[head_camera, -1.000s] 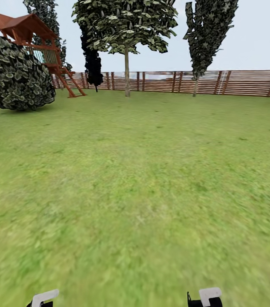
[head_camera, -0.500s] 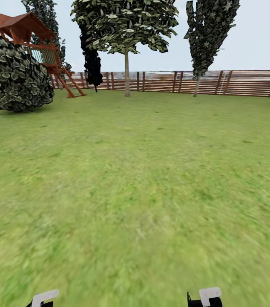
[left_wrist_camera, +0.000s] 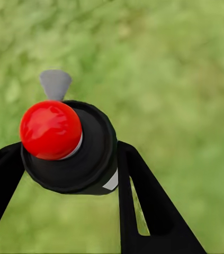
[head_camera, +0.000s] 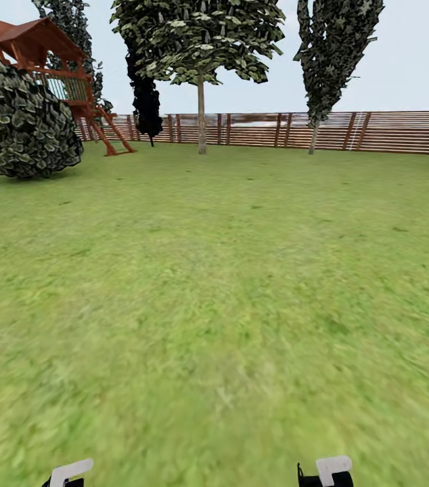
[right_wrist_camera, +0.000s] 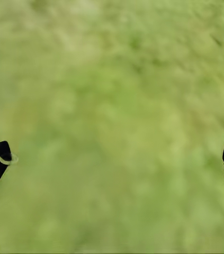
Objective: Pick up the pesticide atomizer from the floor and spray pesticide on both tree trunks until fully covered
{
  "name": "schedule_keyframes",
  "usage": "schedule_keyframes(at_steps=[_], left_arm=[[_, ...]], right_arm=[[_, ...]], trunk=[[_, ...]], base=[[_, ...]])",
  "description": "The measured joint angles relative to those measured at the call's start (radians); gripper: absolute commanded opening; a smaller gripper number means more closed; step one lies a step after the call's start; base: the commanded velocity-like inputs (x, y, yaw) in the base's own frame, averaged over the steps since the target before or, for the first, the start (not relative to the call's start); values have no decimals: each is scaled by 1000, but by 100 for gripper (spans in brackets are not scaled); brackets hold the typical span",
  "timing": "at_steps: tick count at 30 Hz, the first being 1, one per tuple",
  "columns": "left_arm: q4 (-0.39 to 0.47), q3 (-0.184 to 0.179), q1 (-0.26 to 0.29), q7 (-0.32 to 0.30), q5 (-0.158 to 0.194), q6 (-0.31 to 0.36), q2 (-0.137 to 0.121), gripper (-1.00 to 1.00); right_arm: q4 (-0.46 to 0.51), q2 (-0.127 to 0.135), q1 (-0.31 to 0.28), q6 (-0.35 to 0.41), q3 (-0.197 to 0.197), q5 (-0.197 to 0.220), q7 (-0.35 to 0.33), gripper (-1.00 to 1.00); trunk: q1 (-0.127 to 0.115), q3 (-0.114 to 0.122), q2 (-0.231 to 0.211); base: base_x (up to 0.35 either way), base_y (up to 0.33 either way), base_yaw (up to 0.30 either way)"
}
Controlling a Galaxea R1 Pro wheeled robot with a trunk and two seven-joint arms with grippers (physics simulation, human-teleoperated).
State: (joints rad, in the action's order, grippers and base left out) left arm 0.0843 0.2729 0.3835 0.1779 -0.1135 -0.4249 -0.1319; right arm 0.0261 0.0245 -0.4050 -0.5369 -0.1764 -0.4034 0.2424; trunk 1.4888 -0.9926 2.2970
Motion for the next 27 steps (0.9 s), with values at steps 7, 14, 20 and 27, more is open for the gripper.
schedule_keyframes(at_steps=[7,14,20,27], left_arm=[[0,0,0,0,0,0,0,-100],[0,-1,0,0,0,0,0,-100],[0,-1,0,0,0,0,0,-100],[0,0,0,0,0,0,0,-100]], right_arm=[[0,0,0,0,0,1,0,100],[0,0,0,0,0,0,0,100],[0,0,0,0,0,0,0,100],[0,0,0,0,0,0,0,100]], trunk=[[0,0,0],[0,0,0],[0,0,0],[0,0,0]], base=[[339,0,0],[340,0,0],[340,0,0],[340,0,0]])
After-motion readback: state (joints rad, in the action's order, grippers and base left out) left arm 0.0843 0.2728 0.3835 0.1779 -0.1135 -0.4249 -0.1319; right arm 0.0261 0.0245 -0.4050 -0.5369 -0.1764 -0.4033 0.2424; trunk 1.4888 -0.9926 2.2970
